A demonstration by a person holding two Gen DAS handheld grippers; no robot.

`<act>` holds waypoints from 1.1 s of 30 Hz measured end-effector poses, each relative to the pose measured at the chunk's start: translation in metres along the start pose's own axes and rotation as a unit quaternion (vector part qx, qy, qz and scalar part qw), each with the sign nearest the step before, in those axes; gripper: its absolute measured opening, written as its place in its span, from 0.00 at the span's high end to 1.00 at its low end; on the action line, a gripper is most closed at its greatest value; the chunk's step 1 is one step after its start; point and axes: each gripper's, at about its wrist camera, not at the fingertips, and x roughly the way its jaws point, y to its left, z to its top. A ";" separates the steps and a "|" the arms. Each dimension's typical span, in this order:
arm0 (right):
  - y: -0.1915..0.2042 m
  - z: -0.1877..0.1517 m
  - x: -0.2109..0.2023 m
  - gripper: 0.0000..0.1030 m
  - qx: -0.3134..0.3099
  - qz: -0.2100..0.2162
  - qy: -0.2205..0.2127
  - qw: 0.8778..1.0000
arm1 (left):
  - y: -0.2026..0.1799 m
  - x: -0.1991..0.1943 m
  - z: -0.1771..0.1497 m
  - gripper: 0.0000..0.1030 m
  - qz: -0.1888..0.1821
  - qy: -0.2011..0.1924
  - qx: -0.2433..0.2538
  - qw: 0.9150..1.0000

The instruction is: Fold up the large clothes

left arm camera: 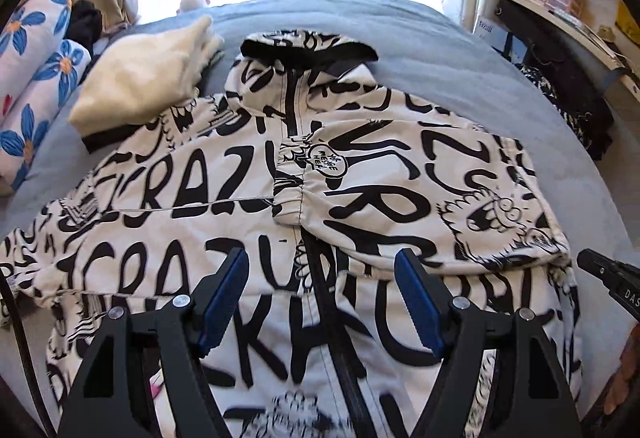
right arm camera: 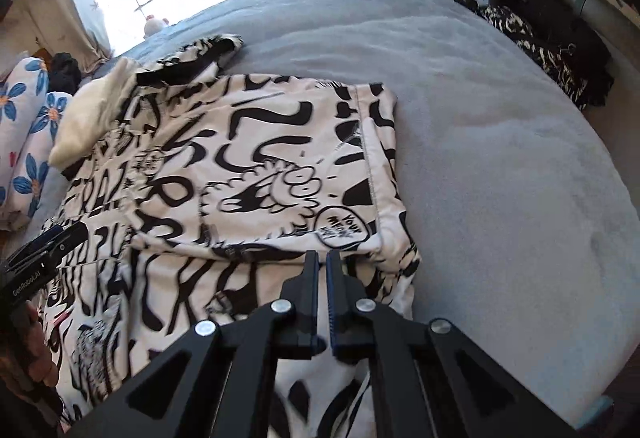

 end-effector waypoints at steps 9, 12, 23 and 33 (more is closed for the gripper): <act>0.034 -0.029 -0.045 0.96 -0.027 0.012 -0.026 0.999 | 0.009 -0.057 -0.031 0.28 0.010 -0.014 0.002 1.000; 0.045 -0.039 -0.053 0.96 -0.037 0.023 -0.026 0.999 | 0.014 -0.074 -0.046 0.28 0.010 -0.011 0.007 1.000; 0.098 -0.072 -0.069 0.96 -0.073 0.051 -0.019 0.996 | 0.042 -0.110 -0.082 0.28 0.012 -0.005 -0.005 1.000; 0.143 -0.090 -0.065 0.96 -0.114 0.054 0.004 0.992 | 0.087 -0.120 -0.099 0.28 0.021 0.002 -0.041 0.999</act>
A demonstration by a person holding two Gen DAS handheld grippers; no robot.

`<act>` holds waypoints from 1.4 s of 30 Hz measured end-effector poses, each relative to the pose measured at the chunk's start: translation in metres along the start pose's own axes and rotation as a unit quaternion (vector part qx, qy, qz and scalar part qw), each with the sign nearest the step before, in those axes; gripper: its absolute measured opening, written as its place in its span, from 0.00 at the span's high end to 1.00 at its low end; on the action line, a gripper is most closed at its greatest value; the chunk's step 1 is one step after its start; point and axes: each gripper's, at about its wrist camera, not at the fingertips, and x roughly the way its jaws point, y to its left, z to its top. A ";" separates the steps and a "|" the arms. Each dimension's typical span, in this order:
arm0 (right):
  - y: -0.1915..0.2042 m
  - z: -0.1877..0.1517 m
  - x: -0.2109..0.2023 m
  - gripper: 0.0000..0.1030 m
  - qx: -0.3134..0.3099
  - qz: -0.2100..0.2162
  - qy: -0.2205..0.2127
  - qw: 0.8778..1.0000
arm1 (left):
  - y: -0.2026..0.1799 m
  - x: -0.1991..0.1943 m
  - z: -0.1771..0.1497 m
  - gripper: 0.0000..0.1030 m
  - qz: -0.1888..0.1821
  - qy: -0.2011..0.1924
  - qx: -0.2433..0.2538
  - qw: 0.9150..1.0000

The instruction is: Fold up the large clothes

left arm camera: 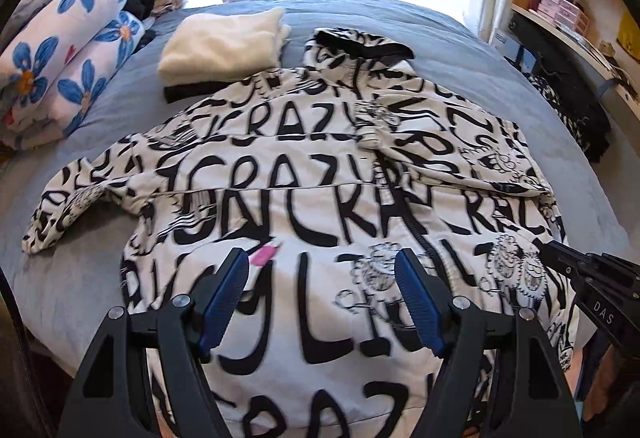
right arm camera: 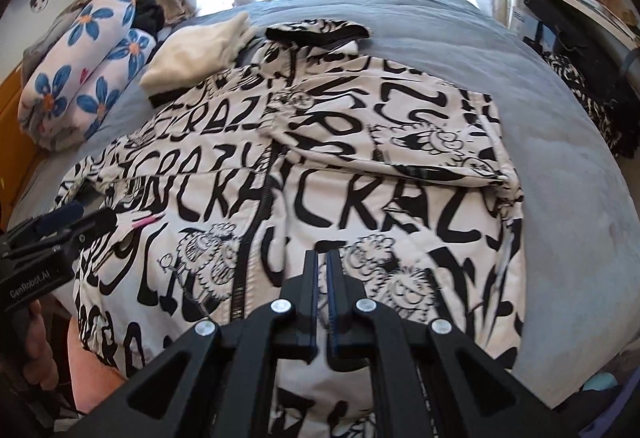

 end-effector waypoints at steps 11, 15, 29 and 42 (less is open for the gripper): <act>0.070 0.021 0.008 0.96 -0.047 0.026 -0.001 0.999 | 0.083 -0.002 -0.011 0.28 0.038 0.006 -0.051 0.998; 0.100 0.033 0.017 0.96 -0.069 0.037 0.000 0.997 | 0.121 0.002 -0.014 0.28 0.047 0.011 -0.086 0.995; 0.209 0.071 0.063 0.96 -0.127 0.082 -0.003 0.988 | 0.260 0.037 -0.022 0.28 0.012 0.020 -0.232 0.972; 0.273 0.079 0.134 0.96 -0.136 0.093 0.041 0.985 | 0.432 0.091 -0.061 0.28 -0.041 -0.004 -0.449 0.893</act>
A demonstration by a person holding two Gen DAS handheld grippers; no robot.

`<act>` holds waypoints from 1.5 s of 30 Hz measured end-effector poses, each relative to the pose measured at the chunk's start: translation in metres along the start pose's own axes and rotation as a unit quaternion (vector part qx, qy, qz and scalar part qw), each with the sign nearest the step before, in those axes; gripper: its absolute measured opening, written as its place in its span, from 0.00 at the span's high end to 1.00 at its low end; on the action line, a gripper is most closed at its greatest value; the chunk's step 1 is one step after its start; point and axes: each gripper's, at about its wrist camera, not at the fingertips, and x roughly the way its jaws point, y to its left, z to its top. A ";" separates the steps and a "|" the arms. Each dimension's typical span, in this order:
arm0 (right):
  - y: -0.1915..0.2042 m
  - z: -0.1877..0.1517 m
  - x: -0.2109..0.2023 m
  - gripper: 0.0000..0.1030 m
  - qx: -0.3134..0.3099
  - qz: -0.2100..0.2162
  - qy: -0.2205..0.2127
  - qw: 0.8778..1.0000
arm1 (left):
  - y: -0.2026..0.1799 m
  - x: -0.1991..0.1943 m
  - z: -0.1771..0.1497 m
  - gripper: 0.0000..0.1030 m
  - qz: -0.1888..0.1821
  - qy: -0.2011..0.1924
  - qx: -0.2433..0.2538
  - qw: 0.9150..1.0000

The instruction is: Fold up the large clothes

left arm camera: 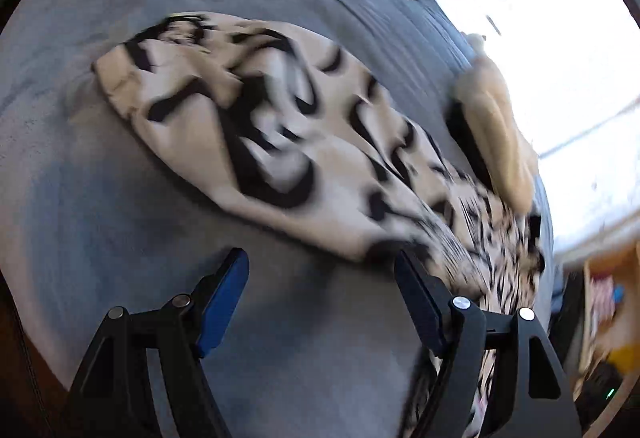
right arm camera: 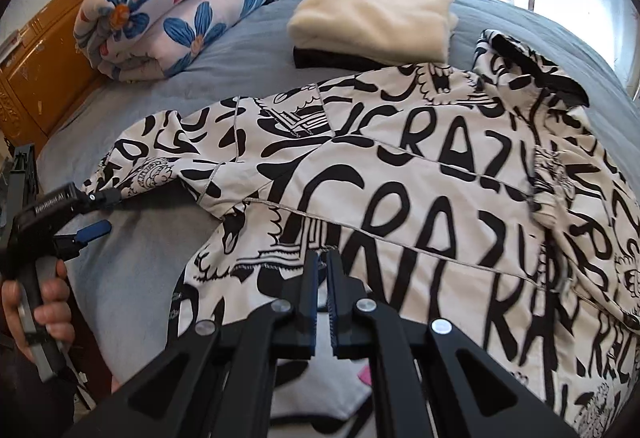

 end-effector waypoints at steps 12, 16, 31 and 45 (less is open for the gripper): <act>-0.003 0.001 0.031 0.96 0.017 -0.011 0.026 0.999 | 0.004 0.027 0.041 0.84 0.057 -0.038 0.001 0.998; -0.017 -0.001 0.027 0.96 0.036 -0.010 0.024 0.999 | -0.040 0.012 0.041 0.93 0.074 -0.074 0.060 0.993; -0.143 -0.039 -0.042 0.96 0.171 -0.025 -0.036 0.984 | -0.335 -0.039 -0.097 0.93 -0.138 -0.082 0.327 0.931; -0.268 -0.122 -0.080 0.96 0.277 -0.085 -0.039 0.956 | -0.391 0.109 -0.304 0.55 -0.032 0.160 0.494 0.854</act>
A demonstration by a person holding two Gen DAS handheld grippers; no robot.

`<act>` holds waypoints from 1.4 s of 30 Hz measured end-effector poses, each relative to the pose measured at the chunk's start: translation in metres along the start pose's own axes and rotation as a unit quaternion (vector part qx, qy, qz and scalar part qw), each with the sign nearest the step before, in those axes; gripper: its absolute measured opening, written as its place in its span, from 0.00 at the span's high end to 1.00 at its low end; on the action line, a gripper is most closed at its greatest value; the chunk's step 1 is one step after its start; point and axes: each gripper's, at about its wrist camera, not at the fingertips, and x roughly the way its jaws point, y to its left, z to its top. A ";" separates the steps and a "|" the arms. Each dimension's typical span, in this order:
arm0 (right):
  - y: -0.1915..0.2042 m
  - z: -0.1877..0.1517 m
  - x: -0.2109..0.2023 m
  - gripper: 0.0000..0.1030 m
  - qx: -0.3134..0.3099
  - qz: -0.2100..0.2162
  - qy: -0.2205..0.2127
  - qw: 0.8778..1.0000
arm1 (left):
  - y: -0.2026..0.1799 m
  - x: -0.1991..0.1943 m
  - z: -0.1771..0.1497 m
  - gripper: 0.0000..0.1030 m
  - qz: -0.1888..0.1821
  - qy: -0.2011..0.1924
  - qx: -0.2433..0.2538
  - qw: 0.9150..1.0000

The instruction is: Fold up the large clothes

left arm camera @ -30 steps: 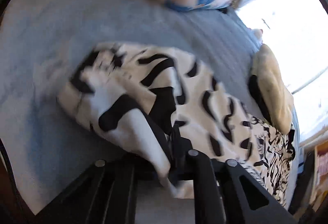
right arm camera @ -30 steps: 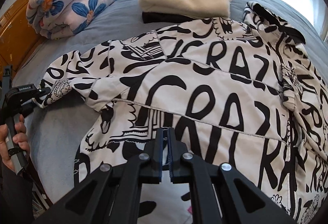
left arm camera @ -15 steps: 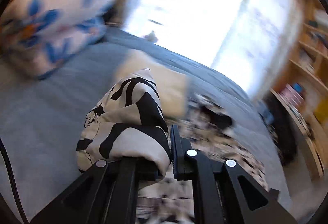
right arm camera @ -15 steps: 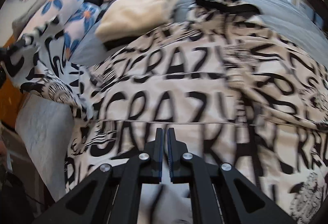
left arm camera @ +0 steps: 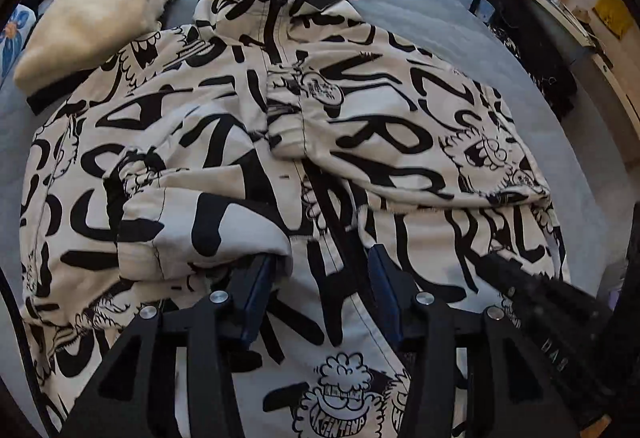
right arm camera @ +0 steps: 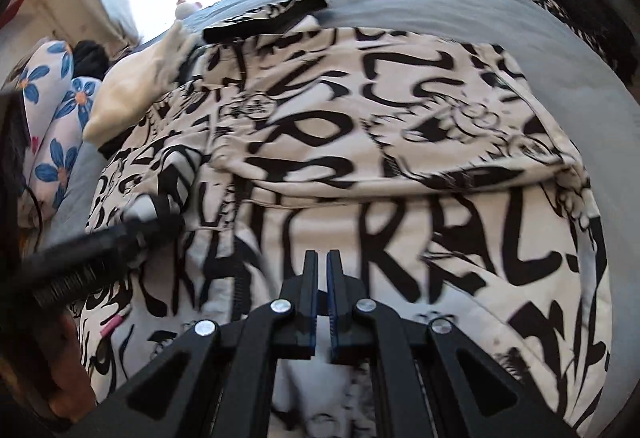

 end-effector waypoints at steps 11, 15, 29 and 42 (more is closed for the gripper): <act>0.038 0.007 -0.002 0.96 -0.046 0.067 -0.005 0.997 | 0.065 -0.081 -0.018 0.35 0.051 -0.093 -0.073 0.992; 0.071 0.010 -0.010 0.58 -0.100 0.087 -0.020 0.991 | 0.099 -0.097 -0.031 0.29 0.081 -0.107 -0.113 0.984; 0.184 -0.008 0.068 0.44 -0.366 -0.020 0.038 0.930 | 0.191 -0.060 -0.097 0.28 0.064 -0.029 -0.242 0.968; 0.099 0.068 0.008 0.89 -0.080 0.134 -0.037 0.987 | 0.191 -0.063 -0.101 0.28 0.057 -0.043 -0.238 0.969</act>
